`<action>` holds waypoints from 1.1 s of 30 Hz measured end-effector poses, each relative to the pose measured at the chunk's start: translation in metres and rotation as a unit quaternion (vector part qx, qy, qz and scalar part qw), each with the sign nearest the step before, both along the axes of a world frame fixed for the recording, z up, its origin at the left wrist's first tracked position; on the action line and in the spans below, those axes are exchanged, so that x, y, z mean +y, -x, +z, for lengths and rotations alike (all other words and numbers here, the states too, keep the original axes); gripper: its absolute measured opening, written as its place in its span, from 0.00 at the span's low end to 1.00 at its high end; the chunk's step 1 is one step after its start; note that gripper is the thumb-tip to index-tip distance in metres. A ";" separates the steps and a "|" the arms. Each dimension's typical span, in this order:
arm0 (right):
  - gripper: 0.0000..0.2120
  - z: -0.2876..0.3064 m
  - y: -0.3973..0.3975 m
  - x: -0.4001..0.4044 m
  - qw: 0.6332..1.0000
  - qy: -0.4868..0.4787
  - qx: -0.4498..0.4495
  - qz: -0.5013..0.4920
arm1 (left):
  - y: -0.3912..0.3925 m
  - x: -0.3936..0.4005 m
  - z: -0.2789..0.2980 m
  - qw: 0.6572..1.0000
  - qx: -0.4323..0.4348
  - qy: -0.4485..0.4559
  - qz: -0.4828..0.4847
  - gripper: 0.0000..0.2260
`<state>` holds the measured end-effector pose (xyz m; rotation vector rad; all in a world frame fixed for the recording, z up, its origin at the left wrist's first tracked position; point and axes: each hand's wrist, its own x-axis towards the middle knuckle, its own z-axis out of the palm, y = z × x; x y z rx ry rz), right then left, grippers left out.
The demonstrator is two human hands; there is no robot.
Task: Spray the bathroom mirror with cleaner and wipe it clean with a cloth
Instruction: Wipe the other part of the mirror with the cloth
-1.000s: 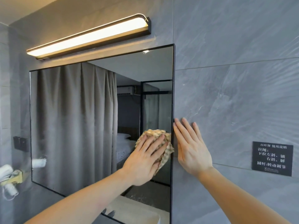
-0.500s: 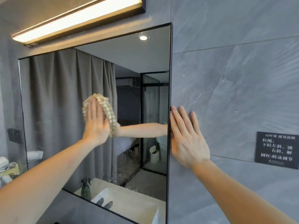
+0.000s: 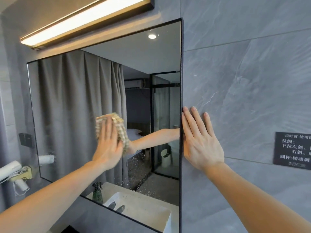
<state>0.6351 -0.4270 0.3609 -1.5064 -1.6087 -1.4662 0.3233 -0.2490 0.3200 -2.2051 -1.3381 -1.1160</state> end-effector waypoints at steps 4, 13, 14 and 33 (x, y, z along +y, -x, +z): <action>0.34 0.000 0.000 -0.001 1.000 -0.001 0.003 0.003 | -0.067 -0.055 -0.001 0.963 0.197 -0.164 -0.080 0.35; 0.33 -0.001 -0.002 0.001 1.000 -0.008 0.008 0.025 | -0.095 -0.056 0.000 0.955 0.188 -0.202 -0.109 0.37; 0.34 -0.001 -0.002 0.002 1.000 -0.009 0.007 0.025 | -0.088 -0.049 0.002 0.965 0.157 -0.187 -0.095 0.36; 0.36 -0.003 -0.001 0.005 0.999 -0.033 -0.001 0.012 | 0.018 0.038 0.007 0.954 -0.265 0.142 0.015 0.32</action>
